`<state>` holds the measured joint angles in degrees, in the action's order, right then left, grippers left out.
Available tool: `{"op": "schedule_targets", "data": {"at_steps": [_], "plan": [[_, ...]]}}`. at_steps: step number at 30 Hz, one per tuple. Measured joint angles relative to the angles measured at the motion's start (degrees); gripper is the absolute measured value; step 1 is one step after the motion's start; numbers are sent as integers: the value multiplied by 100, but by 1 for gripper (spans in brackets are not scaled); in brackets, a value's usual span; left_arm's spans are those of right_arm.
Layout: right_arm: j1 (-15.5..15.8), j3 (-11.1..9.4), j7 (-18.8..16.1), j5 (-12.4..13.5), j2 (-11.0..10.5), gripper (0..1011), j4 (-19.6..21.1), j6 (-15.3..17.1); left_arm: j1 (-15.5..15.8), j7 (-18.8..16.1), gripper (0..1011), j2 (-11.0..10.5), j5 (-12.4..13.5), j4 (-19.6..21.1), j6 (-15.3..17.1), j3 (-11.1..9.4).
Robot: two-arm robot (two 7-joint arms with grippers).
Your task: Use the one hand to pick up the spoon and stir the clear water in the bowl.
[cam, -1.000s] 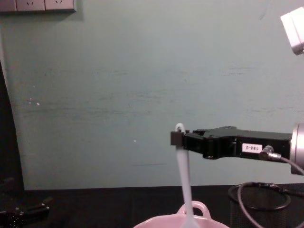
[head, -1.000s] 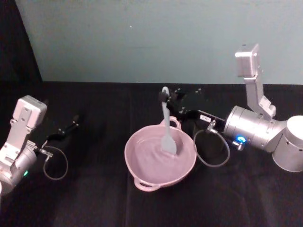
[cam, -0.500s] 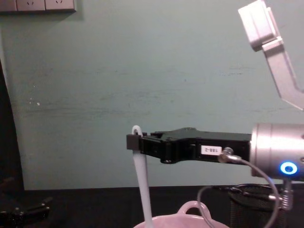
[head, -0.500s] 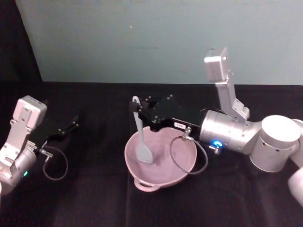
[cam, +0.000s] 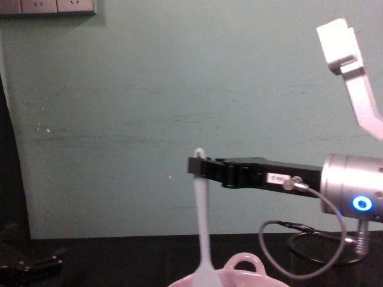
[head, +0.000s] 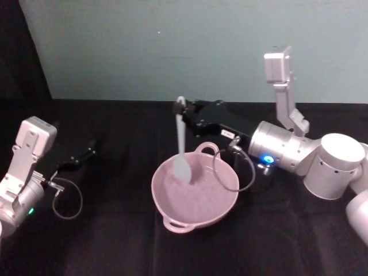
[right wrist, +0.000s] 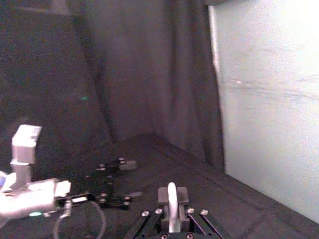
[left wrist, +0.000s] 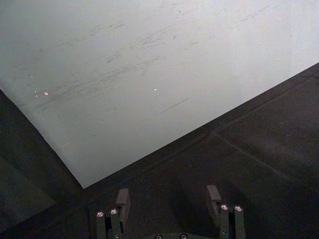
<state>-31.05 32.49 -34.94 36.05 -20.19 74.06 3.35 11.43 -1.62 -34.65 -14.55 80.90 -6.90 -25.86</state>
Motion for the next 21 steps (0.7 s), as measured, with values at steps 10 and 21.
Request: {"op": "schedule_targets", "data": {"at_steps": [10, 21], "plan": [[221, -264, 370, -160, -420, 112, 365, 110, 0, 0, 1005, 0, 0, 0, 0, 0], [531, -296, 362, -268, -695, 112, 926, 274, 0, 0, 1005, 0, 0, 0, 0, 0]]}}
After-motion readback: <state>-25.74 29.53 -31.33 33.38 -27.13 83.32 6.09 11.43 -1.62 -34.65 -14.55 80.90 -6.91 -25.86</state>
